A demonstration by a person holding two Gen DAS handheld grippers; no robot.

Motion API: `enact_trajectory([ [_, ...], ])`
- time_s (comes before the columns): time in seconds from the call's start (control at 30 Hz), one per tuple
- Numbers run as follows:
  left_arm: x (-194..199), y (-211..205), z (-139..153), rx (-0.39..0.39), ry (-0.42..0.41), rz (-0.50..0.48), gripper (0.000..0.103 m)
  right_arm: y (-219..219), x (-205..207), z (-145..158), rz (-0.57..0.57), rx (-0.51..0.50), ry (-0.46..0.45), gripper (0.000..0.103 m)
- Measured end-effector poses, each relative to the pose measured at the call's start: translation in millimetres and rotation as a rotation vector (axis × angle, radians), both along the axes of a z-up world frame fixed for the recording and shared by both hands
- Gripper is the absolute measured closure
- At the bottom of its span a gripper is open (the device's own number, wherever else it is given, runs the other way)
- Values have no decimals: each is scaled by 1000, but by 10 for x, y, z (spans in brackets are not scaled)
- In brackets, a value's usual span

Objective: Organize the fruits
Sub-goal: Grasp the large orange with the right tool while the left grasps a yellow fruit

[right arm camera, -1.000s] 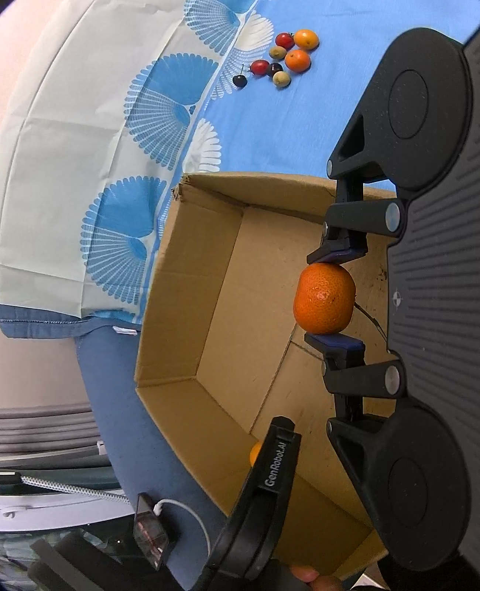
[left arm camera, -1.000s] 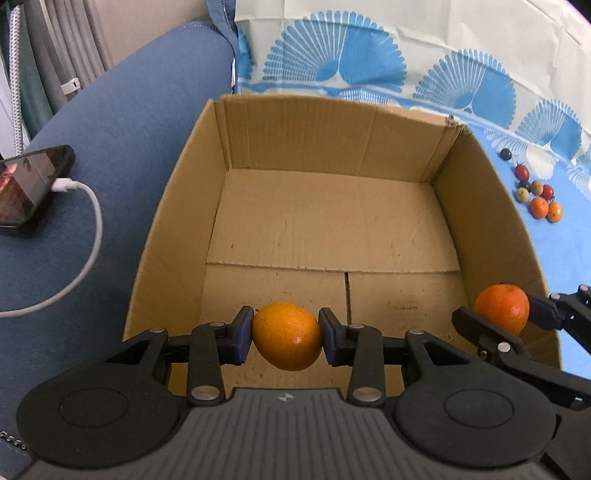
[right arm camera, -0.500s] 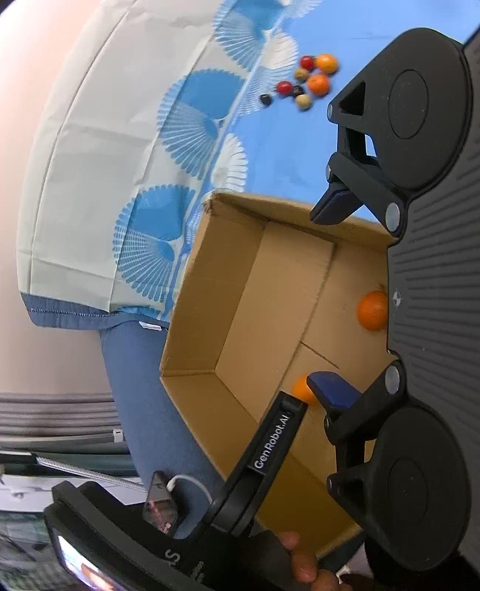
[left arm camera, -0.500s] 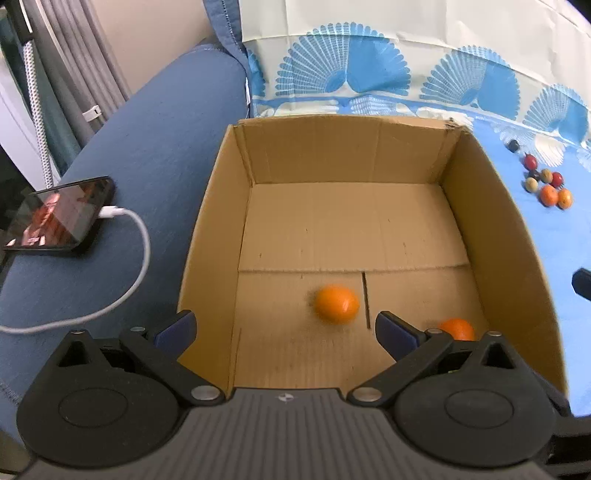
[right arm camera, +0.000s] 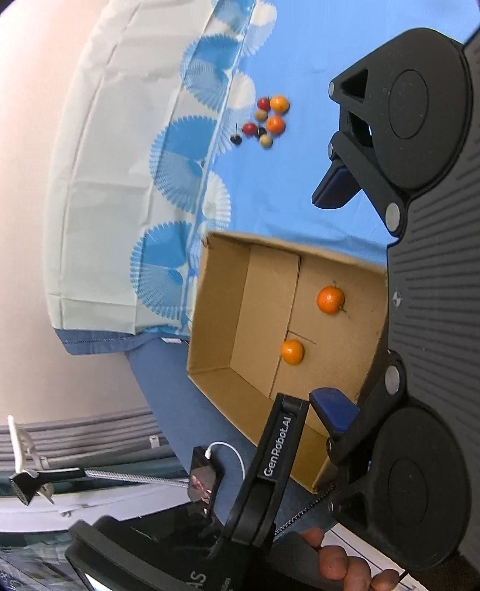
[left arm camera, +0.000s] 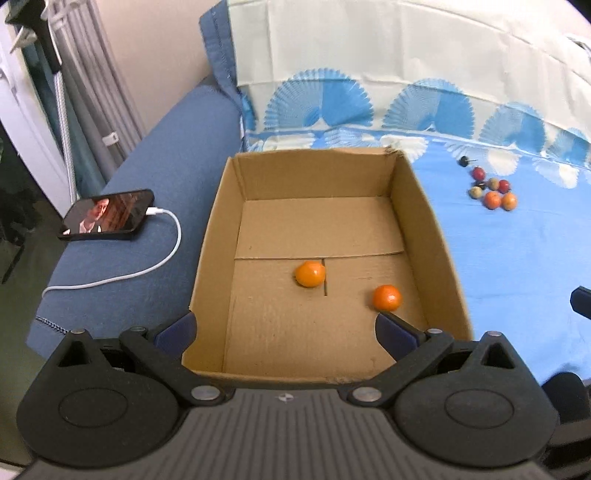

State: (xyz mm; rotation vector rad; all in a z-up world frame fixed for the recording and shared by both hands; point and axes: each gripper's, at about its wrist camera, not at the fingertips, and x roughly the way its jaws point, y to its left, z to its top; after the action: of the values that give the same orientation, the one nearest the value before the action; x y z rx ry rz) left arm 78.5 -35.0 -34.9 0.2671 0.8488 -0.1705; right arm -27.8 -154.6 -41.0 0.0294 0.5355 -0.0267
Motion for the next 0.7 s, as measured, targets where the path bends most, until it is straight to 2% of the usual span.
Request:
enact_trajectory([
  [0.27, -283, -104, 210, -24, -32, -28, 0, -150, -374, 120, -31, 18, -51, 1],
  [0.53, -427, -338, 307, -7, -64, -110, 0, -334, -502, 185, -67, 37, -77, 1],
  [0.7, -416, -404, 281, 22, -72, -78, 0, -420, -452, 120, -64, 55, -65, 1],
])
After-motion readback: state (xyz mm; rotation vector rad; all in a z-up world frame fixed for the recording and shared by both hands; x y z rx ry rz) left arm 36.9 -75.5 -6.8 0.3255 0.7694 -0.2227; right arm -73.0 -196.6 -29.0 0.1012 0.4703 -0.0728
